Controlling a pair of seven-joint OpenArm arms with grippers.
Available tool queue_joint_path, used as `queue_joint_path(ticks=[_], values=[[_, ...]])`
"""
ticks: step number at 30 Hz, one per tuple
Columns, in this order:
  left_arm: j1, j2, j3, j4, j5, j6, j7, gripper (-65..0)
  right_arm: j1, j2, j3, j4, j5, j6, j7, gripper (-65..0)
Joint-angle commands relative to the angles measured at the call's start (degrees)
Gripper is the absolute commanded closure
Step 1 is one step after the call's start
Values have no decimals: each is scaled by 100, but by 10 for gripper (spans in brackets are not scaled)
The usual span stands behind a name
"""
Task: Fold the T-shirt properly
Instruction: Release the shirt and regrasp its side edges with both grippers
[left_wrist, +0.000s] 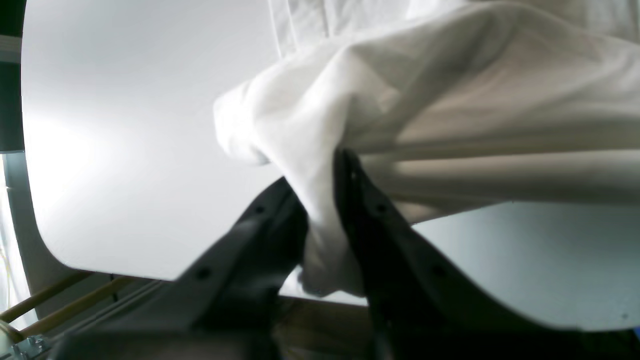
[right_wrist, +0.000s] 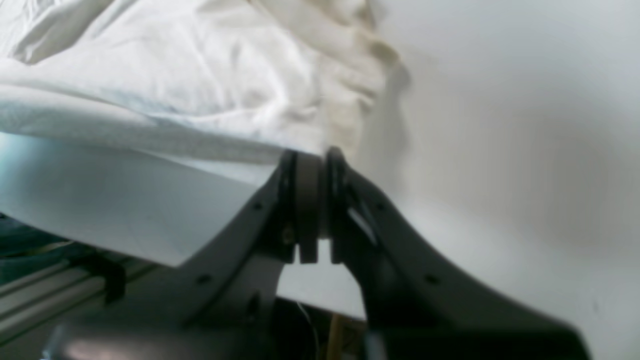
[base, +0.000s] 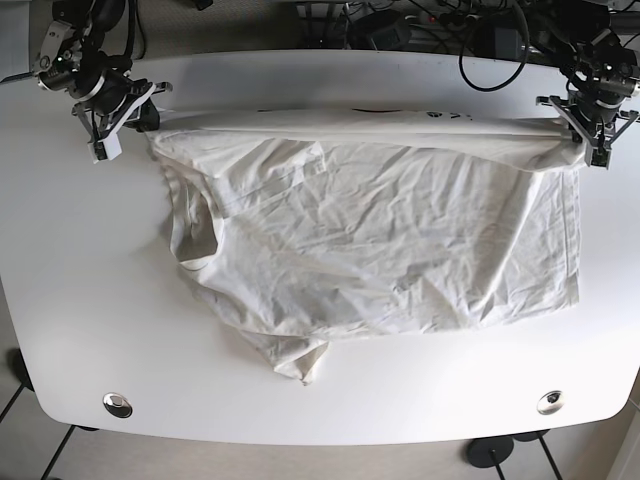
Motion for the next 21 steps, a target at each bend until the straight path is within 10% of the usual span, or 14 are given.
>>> queue_joint_path(ticks=[1, 4, 7, 10, 14, 21], values=[[162, -167, -58, 139, 100, 71, -58, -6, -160, 95, 45, 112, 1, -2, 102, -21], [443, -316, -164, 297, 100, 71, -58, -44, -573, 139, 45, 121, -8, -2, 102, -22], [531, -316, -278, 297, 100, 71, -50, -271, -889, 139, 45, 121, -8, -2, 102, -25], [531, -299, -551, 297, 74, 71, -41, -365, -1092, 148, 45, 279, -17, -2, 102, -62], [522, -325, -893, 350, -383, 71, -41, -369, -1250, 95, 54, 604, 1, 7, 111, -406], [610, -668, -788, 561, -744, 71, -41, -375, -1030, 60, 300, 578, 651, 16, 111, -438]])
